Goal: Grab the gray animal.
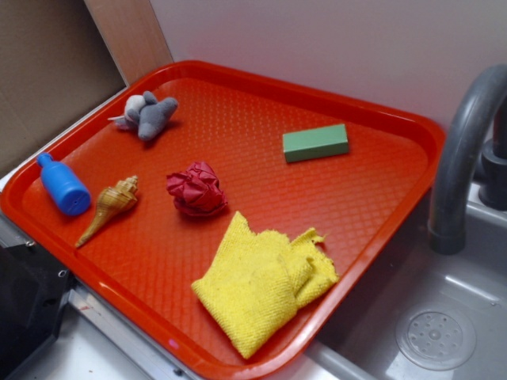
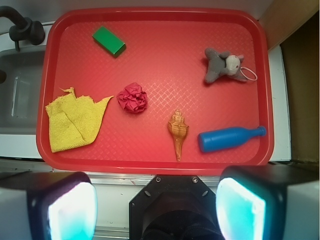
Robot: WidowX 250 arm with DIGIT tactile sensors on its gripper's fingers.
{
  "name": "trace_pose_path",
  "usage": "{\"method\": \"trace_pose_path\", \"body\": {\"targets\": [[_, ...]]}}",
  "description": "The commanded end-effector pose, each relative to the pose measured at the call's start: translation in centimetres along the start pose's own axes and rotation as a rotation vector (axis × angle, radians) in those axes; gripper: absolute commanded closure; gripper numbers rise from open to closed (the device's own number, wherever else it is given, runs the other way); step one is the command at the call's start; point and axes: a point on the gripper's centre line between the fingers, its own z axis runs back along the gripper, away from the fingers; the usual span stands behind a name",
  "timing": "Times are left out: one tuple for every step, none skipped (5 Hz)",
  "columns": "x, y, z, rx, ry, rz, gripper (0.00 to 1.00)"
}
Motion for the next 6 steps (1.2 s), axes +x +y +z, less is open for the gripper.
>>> {"method": "trace_pose_path", "body": {"targets": [[0.0,0.0,0.0,0.0,0.0,0.0,0.0],[2.9,-1.8,-1.0,-0.02,-0.093,0.21,0.0],[5.7,-2.2,-1.9,0.025,-0.183,0.435,0.0],[8.6,-0.4,-3.4,0.086,-0.239,0.656,0.0],[11.5,2.2,-5.4,0.182,-0.325,0.888,0.0],[12.2,4.5,-7.5,0.26,-0.314,1.098,0.0]]}}
